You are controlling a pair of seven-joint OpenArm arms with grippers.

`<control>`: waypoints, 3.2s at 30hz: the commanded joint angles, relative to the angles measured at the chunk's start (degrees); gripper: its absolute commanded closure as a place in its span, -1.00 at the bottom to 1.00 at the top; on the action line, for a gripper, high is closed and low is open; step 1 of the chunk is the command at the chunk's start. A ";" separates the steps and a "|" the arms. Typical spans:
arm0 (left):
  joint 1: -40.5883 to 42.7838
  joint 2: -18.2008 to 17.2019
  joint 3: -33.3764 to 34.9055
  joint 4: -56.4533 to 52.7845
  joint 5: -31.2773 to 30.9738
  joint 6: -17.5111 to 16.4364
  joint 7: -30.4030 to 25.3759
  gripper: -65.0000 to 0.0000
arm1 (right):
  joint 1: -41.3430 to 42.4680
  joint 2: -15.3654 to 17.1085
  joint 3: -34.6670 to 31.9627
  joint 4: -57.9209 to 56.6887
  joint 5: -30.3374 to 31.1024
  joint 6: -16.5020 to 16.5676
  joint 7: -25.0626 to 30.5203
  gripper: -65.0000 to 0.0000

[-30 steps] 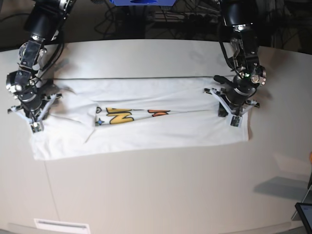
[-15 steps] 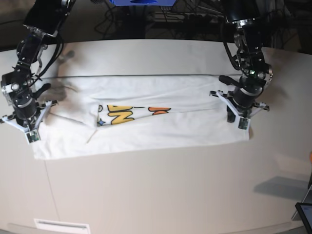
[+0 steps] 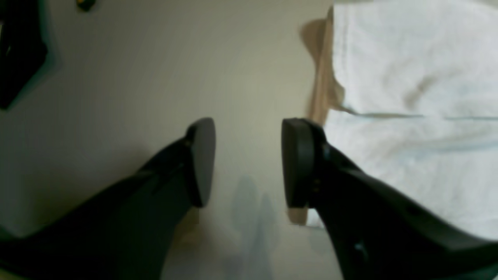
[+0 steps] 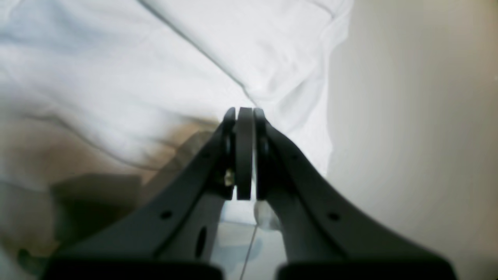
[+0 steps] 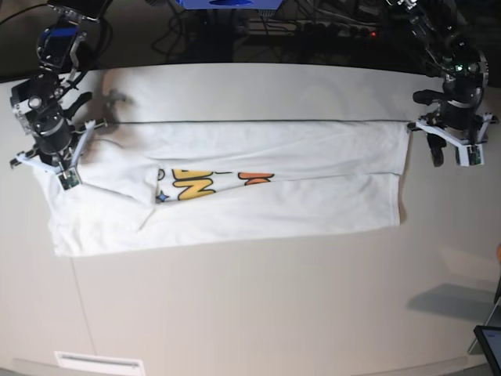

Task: Fold the T-shirt properly
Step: 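Move both grippers outward to the band's two short ends, then grasp the band's ends with both grippers, pinning them to the table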

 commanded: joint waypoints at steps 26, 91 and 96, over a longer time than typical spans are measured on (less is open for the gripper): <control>-5.99 -10.22 -7.91 -15.01 -20.32 -7.41 9.74 -0.55 | -2.73 -0.33 0.04 3.77 0.16 -0.43 0.80 0.95; -17.51 -7.06 6.07 -40.86 -27.53 -13.52 11.06 -0.52 | -2.82 -0.33 -0.05 3.50 0.25 -0.43 0.62 0.95; -17.42 -6.97 6.16 -40.94 -27.53 -13.52 11.06 -0.52 | -3.17 0.02 -6.03 2.71 0.25 -0.34 1.06 0.96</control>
